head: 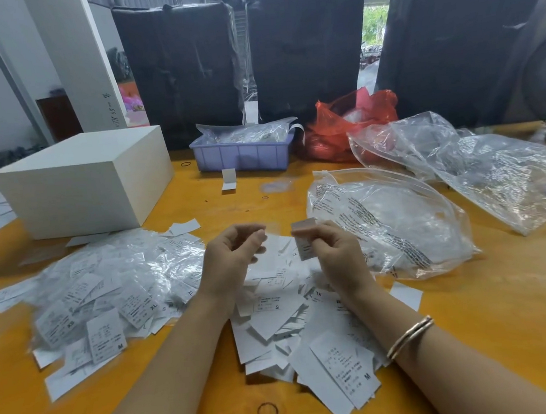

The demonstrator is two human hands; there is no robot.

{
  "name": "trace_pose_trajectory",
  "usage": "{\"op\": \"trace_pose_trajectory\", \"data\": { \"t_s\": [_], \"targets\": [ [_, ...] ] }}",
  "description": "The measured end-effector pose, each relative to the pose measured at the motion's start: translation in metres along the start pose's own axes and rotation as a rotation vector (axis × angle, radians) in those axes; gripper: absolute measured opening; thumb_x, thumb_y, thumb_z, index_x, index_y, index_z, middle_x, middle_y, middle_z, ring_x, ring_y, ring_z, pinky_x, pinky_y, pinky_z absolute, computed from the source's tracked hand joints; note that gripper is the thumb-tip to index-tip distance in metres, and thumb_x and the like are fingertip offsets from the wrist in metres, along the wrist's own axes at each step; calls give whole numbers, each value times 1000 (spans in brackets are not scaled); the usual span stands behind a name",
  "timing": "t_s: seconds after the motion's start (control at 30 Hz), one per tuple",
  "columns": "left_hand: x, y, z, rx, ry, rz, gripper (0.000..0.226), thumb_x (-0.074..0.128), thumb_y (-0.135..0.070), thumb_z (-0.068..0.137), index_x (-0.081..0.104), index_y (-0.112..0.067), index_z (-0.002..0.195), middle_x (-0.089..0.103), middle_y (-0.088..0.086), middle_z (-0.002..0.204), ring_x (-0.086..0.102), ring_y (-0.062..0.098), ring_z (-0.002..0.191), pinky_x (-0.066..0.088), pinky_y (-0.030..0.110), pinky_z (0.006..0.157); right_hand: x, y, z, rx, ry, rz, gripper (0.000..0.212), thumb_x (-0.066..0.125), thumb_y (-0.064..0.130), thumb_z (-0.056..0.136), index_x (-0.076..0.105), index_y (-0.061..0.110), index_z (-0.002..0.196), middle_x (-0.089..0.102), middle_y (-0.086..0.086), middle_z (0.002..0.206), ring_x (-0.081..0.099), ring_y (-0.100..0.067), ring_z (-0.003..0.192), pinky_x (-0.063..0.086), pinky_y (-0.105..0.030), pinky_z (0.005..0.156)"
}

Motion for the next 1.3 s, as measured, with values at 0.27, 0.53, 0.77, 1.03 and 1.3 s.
{"op": "trace_pose_trajectory", "data": {
  "t_s": [0.27,0.53,0.77,1.03,1.3],
  "targets": [
    [4,0,-1,-54,57,-227,26,65,2,83,59,-14,103,63,-2,80,70,20,84,53,21,68,12,1,-3,-32,253,-105,15,64,21,87,74,9,90,59,2,80,55,-12,74,42,-19,69],
    [8,-1,-7,-128,297,-59,41,75,-29,75,61,-25,113,66,-14,81,63,8,84,50,21,73,3,8,-2,-34,184,19,17,64,22,84,67,13,70,57,0,70,50,-6,60,41,-16,58],
    [6,0,-6,-123,300,-48,23,73,-29,68,73,-23,90,71,-2,82,64,8,76,51,19,71,5,9,-5,-73,200,-14,26,62,28,84,71,4,79,55,0,72,49,-10,64,40,-21,59],
    [0,3,1,-64,149,-20,20,67,-32,76,71,-20,91,72,-5,75,65,4,70,50,14,64,-10,3,2,83,-107,336,41,54,-6,87,54,24,116,56,2,75,57,-5,71,49,-16,68],
    [0,2,1,-46,137,0,27,67,-37,69,70,-19,89,71,-6,71,64,3,66,50,13,62,-12,11,2,144,-59,530,9,60,1,85,59,9,90,71,-5,80,68,-15,70,49,-20,67]
  ]
}}
Point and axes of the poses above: each hand's wrist, its own z-axis towards the middle knuckle, its own x-axis out of the palm, y = z × x, the point moved 3 cm from there along z, towards the middle knuckle
